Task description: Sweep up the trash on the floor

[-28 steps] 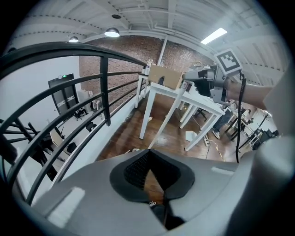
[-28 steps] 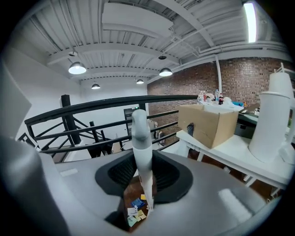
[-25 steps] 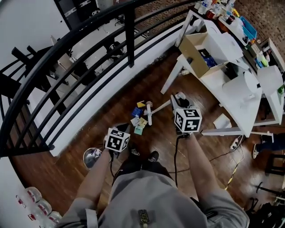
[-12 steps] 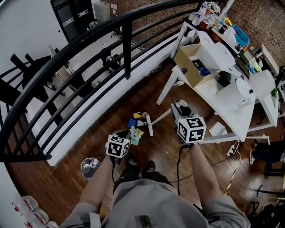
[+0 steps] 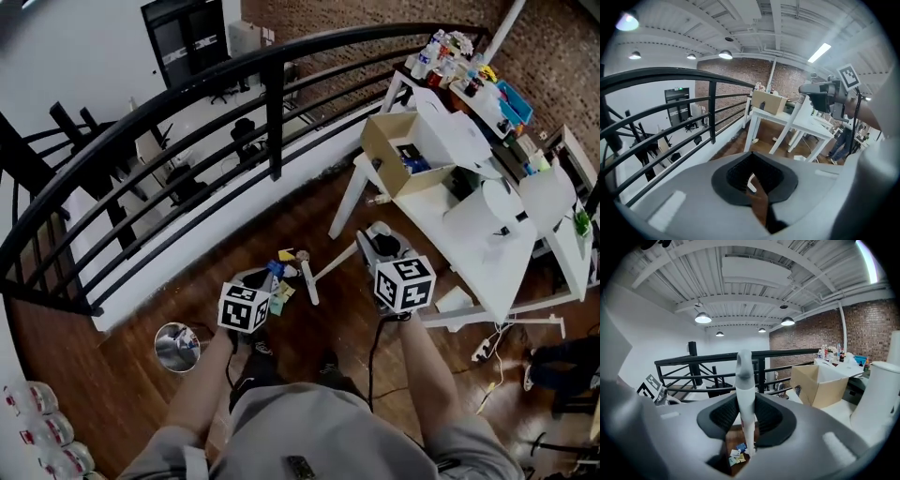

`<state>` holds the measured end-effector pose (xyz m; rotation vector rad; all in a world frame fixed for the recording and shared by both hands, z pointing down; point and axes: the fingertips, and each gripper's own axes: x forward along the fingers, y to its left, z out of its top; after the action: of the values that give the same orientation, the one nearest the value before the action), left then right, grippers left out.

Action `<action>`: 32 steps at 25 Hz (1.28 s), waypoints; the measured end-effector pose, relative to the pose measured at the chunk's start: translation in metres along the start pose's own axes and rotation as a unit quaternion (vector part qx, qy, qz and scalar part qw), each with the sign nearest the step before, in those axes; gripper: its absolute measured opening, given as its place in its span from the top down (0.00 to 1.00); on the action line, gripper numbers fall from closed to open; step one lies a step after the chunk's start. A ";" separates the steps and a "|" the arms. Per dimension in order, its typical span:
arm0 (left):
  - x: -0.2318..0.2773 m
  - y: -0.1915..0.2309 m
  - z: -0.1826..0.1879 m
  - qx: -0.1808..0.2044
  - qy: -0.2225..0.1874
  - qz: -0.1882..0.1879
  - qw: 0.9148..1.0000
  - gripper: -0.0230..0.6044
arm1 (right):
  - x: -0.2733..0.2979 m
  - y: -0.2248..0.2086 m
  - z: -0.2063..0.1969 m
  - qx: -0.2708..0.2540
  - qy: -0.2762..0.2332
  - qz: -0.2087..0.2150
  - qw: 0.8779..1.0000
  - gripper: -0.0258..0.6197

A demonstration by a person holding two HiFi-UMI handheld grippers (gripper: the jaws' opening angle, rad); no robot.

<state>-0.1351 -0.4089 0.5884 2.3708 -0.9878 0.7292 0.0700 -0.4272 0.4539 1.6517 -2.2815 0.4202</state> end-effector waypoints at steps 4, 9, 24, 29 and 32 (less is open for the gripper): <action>-0.009 -0.045 0.003 -0.029 -0.028 0.039 0.998 0.95 | -0.026 -0.003 -0.004 -0.012 -0.010 0.056 0.998 0.81; -0.031 -0.097 0.019 -0.040 -0.072 0.064 0.995 0.95 | -0.056 0.008 -0.004 -0.022 -0.016 0.115 0.993 0.81; -0.107 -0.135 0.086 0.008 -0.183 0.064 0.981 0.95 | -0.114 0.071 0.004 -0.065 -0.036 0.195 0.978 0.81; -0.115 -0.132 0.078 0.003 -0.179 0.070 0.981 0.95 | -0.121 0.081 0.000 -0.078 -0.033 0.189 0.978 0.81; -0.118 -0.132 0.079 0.004 -0.184 0.069 0.980 0.95 | -0.121 0.078 0.001 -0.079 -0.037 0.178 0.980 0.81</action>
<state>-0.0848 -0.3139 0.4275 2.5158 -1.3126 0.3434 0.0315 -0.2990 0.3994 1.2049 -2.5967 0.2482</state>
